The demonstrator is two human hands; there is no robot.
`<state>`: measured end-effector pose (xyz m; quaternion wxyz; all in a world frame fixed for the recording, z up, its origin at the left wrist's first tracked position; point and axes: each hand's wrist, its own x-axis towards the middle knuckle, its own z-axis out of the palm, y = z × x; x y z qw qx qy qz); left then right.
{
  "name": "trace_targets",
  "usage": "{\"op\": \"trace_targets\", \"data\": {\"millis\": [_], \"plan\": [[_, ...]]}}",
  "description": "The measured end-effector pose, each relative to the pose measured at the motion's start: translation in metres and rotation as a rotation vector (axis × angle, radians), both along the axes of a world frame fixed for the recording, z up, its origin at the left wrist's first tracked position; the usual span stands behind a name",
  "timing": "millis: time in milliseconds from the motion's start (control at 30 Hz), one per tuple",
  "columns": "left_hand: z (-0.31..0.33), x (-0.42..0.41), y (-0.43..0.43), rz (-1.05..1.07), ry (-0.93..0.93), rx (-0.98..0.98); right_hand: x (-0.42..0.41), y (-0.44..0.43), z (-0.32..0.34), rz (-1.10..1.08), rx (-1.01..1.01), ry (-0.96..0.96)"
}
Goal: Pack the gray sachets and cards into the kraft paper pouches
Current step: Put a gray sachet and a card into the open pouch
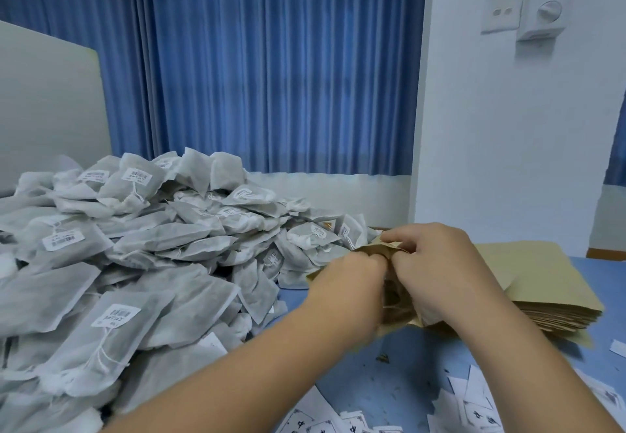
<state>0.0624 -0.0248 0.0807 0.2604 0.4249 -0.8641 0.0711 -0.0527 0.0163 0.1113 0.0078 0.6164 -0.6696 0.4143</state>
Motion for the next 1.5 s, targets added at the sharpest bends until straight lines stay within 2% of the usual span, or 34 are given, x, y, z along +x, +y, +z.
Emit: {"op": "trace_targets", "data": {"millis": [167, 233, 300, 367, 500, 633, 800, 967, 1167, 1300, 1500], "plan": [[0.008, 0.015, 0.005, -0.314, 0.255, 0.151, -0.007, 0.000, -0.002, -0.086, -0.028, 0.023], [0.014, 0.032, -0.002, -0.270, 0.323, 0.132, -0.010, -0.001, -0.003, -0.111, -0.029, -0.003], [0.025, 0.051, -0.020, -0.117, 0.341, 0.081, -0.009, -0.002, -0.005, -0.124, -0.034, -0.023], [0.041, 0.071, -0.049, 0.053, 0.250, 0.015, -0.008, -0.003, -0.007, -0.126, -0.044, -0.011], [0.066, 0.103, -0.112, 0.319, -0.090, -0.058, -0.008, -0.003, -0.008, -0.125, -0.037, 0.042], [0.070, 0.113, -0.154, 0.394, -0.391, -0.059, -0.009, -0.002, -0.006, -0.128, -0.030, 0.037], [0.065, 0.107, -0.179, 0.494, -0.575, 0.083, -0.012, -0.005, -0.006, -0.121, -0.027, 0.039], [0.055, 0.102, -0.193, 0.606, -0.509, 0.116, -0.013, -0.007, -0.009, -0.094, -0.041, 0.051], [0.043, 0.091, -0.201, 0.706, -0.551, -0.075, -0.013, -0.011, -0.012, -0.071, -0.072, 0.059], [0.039, 0.089, -0.209, 0.710, -0.648, -0.224, -0.014, -0.013, -0.013, -0.059, -0.081, 0.067], [0.045, 0.101, -0.198, 0.593, -0.475, -0.329, -0.017, -0.014, -0.014, -0.070, -0.058, 0.066]]}}
